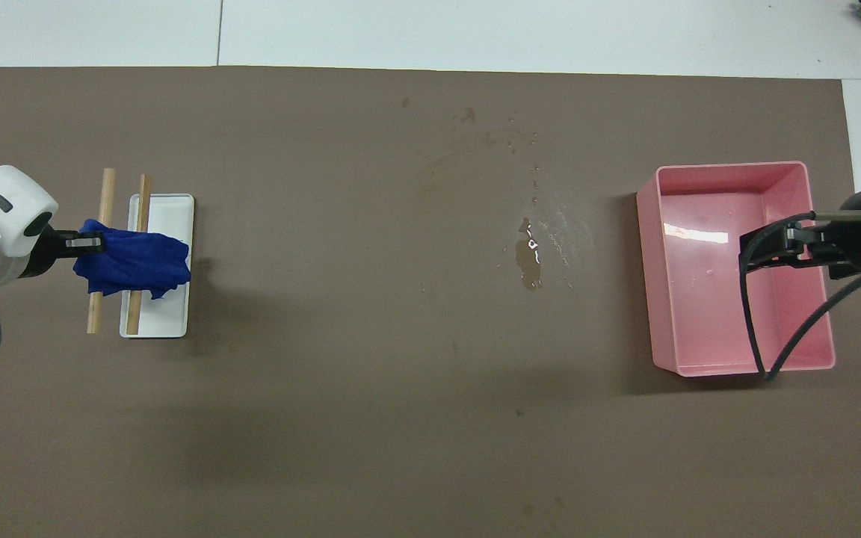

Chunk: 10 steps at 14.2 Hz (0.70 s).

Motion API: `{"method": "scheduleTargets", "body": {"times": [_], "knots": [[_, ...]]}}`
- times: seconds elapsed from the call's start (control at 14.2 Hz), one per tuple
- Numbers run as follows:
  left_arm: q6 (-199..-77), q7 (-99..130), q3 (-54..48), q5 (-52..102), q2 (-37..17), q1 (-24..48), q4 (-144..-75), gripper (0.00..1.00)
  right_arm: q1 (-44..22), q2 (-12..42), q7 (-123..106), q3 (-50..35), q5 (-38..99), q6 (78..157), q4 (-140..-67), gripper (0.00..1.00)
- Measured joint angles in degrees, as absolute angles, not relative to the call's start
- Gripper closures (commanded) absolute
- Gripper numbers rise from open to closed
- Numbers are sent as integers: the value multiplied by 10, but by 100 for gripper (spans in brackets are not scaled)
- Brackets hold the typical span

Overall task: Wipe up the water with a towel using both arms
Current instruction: 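Lift the blue cloth with the left gripper toward the water spill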

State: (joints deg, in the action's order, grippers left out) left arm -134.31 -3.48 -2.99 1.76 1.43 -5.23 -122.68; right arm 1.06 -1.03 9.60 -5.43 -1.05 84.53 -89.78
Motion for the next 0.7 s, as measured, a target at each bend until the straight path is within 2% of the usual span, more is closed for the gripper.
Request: {"method": "scheduleTargets", "body": {"times": [0.28, 0.56, 0.7], "knots": [[-1301, -32, -30, 18, 13, -52, -1205, 100, 11, -10, 96, -54, -11, 845, -898, 0], [-1140, 62, -33, 23, 14, -32, -1089, 100, 11, -10, 96, -54, -11, 845, -898, 0], [-1105, 149, -40, 38, 16, 3, -1061, 100, 11, -10, 96, -54, -11, 845, -898, 0]]}}
